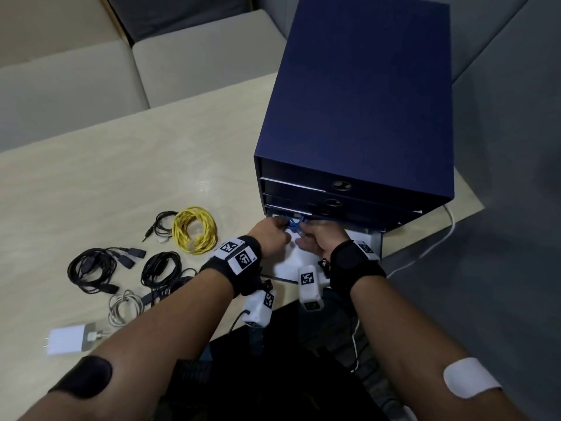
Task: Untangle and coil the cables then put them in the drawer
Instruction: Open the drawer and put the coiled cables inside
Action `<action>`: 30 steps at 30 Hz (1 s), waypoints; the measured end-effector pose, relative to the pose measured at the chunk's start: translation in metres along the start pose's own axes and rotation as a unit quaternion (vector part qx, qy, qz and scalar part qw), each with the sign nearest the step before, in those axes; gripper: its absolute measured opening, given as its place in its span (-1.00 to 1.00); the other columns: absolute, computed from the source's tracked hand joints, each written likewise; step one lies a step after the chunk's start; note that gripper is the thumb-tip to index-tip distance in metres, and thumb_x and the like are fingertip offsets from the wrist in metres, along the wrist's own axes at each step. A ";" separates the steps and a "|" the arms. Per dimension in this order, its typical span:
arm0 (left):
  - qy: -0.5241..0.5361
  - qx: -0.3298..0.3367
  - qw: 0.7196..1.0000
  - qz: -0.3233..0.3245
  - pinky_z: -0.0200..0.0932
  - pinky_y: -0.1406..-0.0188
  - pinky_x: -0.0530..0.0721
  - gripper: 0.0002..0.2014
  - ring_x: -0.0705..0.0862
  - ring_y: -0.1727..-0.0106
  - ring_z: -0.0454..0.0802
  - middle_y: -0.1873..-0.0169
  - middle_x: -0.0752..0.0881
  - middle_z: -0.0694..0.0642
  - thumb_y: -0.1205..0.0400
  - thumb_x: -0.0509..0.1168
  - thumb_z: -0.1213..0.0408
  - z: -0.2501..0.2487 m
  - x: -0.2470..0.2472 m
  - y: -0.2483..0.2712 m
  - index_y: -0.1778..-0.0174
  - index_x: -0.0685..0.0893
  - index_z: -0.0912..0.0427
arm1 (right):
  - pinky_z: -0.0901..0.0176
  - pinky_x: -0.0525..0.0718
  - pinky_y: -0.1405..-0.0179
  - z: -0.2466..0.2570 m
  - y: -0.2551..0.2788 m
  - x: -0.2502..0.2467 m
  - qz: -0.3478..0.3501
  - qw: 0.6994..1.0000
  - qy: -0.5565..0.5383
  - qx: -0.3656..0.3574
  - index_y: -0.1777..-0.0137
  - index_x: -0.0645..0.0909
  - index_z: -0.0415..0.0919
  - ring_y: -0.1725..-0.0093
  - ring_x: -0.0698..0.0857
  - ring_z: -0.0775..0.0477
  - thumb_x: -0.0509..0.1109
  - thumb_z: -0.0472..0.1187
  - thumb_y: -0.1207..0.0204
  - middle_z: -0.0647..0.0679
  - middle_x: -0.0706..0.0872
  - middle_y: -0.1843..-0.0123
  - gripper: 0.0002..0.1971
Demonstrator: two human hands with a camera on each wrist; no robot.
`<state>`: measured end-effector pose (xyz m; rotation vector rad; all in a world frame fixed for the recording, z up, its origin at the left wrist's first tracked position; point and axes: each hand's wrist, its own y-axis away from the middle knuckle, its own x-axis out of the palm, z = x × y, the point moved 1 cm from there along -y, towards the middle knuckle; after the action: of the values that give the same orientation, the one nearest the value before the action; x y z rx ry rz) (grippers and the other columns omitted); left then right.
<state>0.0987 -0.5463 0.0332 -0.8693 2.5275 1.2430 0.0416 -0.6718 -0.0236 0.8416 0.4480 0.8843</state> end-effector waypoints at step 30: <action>0.186 0.015 0.982 -0.035 -0.27 0.26 0.63 -0.71 0.68 0.15 -0.02 -0.14 0.72 0.20 -0.67 0.15 0.51 0.028 -0.020 0.020 -0.30 0.55 0.33 | 0.24 0.70 0.48 0.003 0.005 0.017 0.043 0.996 -0.075 0.039 -0.19 0.53 -0.35 0.19 0.72 -0.09 0.18 -0.42 -0.65 -0.21 0.67 -0.13 -0.82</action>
<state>0.1007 -0.5063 0.0372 -1.2771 2.7551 1.1038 0.0511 -0.6579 -0.0182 0.9982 0.3193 0.8792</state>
